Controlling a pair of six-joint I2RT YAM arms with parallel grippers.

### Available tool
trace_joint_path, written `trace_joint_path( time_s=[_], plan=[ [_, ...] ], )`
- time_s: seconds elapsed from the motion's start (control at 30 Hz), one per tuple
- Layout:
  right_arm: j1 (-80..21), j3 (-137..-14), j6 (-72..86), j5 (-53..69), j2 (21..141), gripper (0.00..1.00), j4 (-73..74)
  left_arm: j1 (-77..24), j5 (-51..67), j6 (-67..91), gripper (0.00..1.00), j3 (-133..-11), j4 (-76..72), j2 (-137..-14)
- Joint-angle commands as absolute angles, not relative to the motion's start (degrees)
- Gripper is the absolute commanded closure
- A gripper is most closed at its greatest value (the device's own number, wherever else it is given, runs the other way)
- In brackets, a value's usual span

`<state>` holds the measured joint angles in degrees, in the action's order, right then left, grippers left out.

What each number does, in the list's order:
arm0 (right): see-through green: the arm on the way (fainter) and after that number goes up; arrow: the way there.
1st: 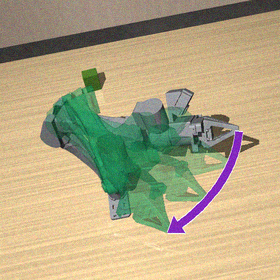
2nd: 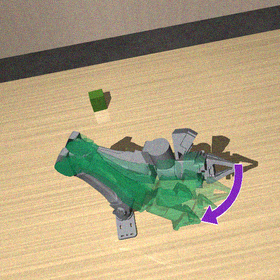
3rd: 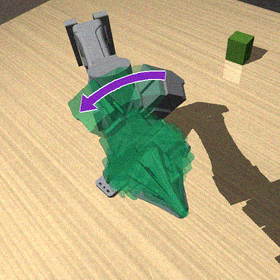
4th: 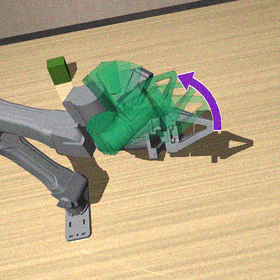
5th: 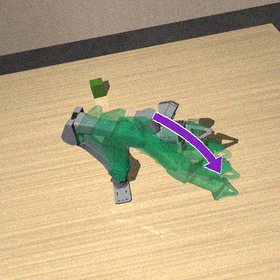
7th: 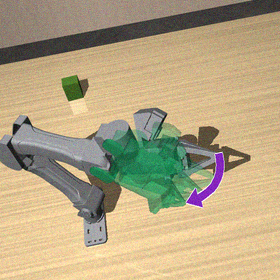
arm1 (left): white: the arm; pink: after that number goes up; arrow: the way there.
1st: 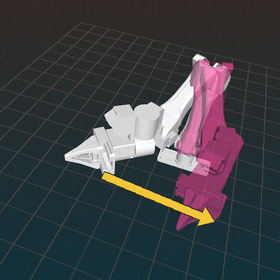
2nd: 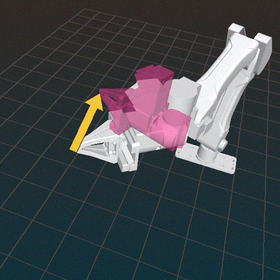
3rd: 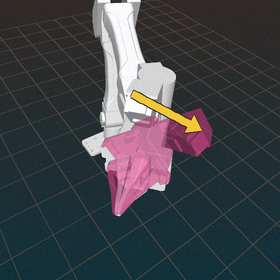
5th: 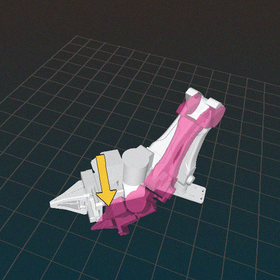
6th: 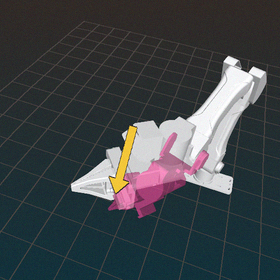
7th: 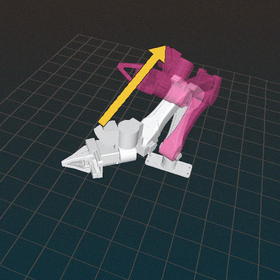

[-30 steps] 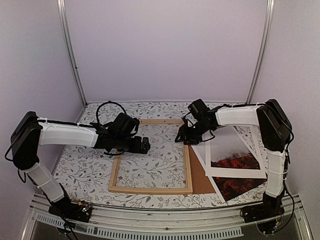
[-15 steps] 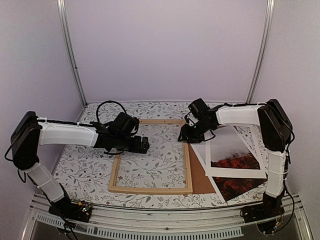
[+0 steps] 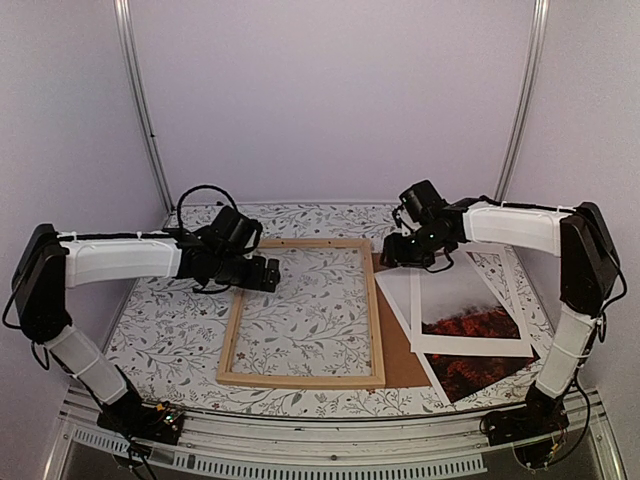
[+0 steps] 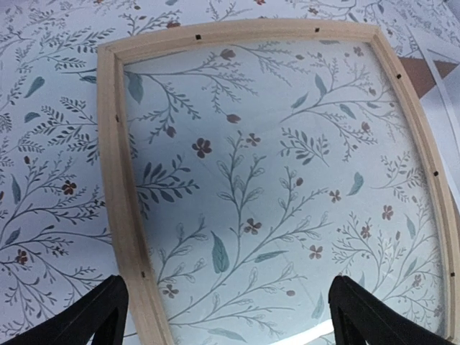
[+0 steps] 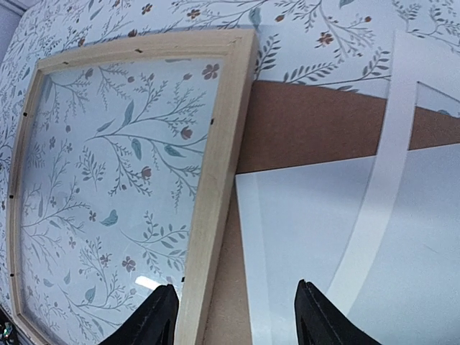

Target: Put the photo into the frame

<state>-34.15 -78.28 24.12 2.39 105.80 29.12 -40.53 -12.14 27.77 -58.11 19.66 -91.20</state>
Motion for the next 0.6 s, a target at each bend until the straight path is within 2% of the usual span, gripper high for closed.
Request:
trace_joint_path(
  time_s=[0.0, 0.23, 0.57],
  plan=[
    [-30.7, -74.5, 21.3, -3.1, 100.8, 0.39, 29.0, -35.2, -10.5, 24.0, 0.0, -59.8, 23.3, -88.4],
    [-28.7, -68.1, 18.6, -6.4, 94.8, 0.24, 27.2, -29.0, -5.8, 21.6, 0.0, -59.3, 25.2, -88.9],
    [-26.8, -61.6, 18.8, -7.0, 92.7, 0.22, 25.9, -26.0, -3.9, 19.8, 0.08, -60.2, 25.4, -96.8]
  ],
)
